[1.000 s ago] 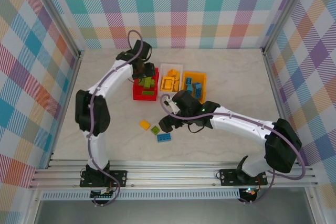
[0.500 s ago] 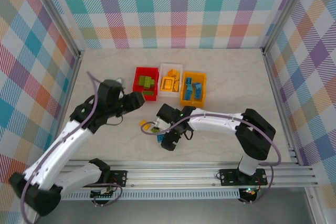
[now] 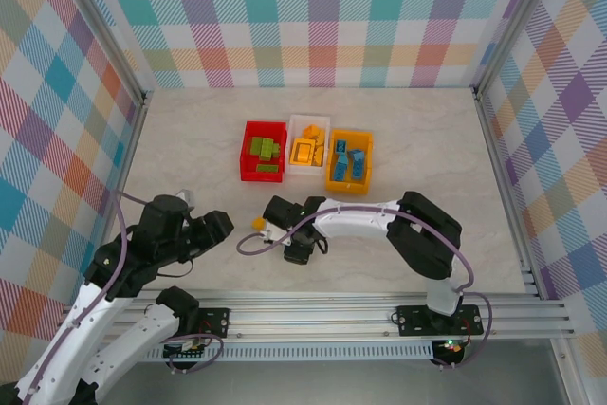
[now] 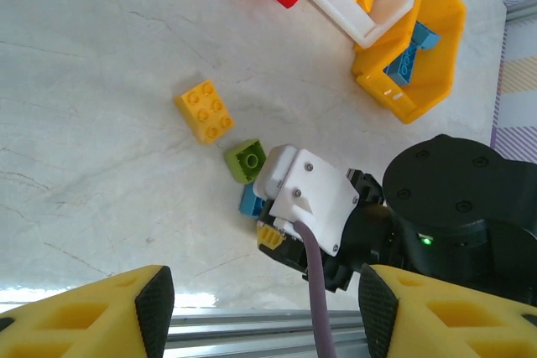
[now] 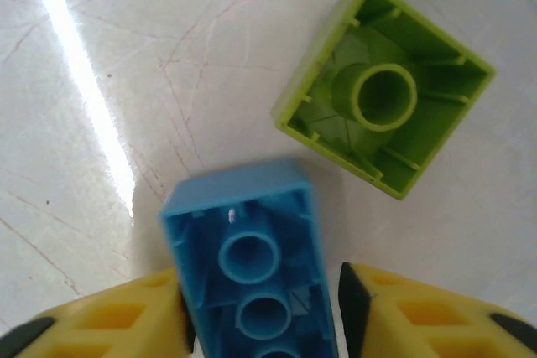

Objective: Sort the legos into containers by color

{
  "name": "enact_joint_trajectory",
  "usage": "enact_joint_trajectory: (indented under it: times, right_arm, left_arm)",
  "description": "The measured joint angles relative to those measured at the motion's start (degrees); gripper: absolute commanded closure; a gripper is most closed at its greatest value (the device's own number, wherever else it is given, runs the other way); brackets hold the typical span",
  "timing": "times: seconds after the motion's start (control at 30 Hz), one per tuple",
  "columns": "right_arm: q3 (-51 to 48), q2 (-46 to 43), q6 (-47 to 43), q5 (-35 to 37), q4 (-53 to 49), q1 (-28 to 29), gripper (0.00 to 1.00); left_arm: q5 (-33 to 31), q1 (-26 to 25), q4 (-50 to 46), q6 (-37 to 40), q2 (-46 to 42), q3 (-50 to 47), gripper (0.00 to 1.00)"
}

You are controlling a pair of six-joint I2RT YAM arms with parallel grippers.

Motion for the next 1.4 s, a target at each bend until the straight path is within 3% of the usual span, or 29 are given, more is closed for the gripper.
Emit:
enact_joint_trajectory:
  times: [0.2,0.4,0.5,0.63,0.8,1.03,1.33,1.4]
  right_arm:
    - [-2.82,-2.62,1.11,0.37,1.09,0.72,0.71]
    - [-10.01,-15.04,5.51,0.61,0.24,-0.98,0.71]
    - [-12.52,-23.82,10.38,-0.44,0.42,-7.13,0.71]
    - [-11.87,-29.46,18.40,-2.29,1.49,-21.55,0.70]
    - [-2.10,-20.48,27.21,-4.33,-0.85,-33.16,0.72]
    - [14.67,-1.46,34.99,-6.51,-4.61,-37.27,0.70]
    - [18.69,3.32,38.88,-6.49,-8.39,-37.46,0.40]
    - [18.64,2.67,38.84,-6.49,-8.50,-37.44,0.38]
  left_arm:
    - [0.09,0.00,0.50,0.04,3.06,0.00,0.38]
    - [4.90,0.00,6.86,0.68,6.45,0.00,0.38]
    - [9.27,-0.17,13.77,0.13,9.16,-0.48,0.38]
    - [11.43,-2.86,22.14,-0.85,15.54,-0.68,0.38]
    - [8.76,-10.01,25.55,0.74,27.28,3.96,0.38]
    - [-1.92,-16.79,22.93,3.52,35.41,12.90,0.39]
    - [-10.67,-21.42,18.51,3.72,37.68,12.13,0.38]
    - [-11.32,-21.81,17.77,4.42,38.34,11.50,0.36]
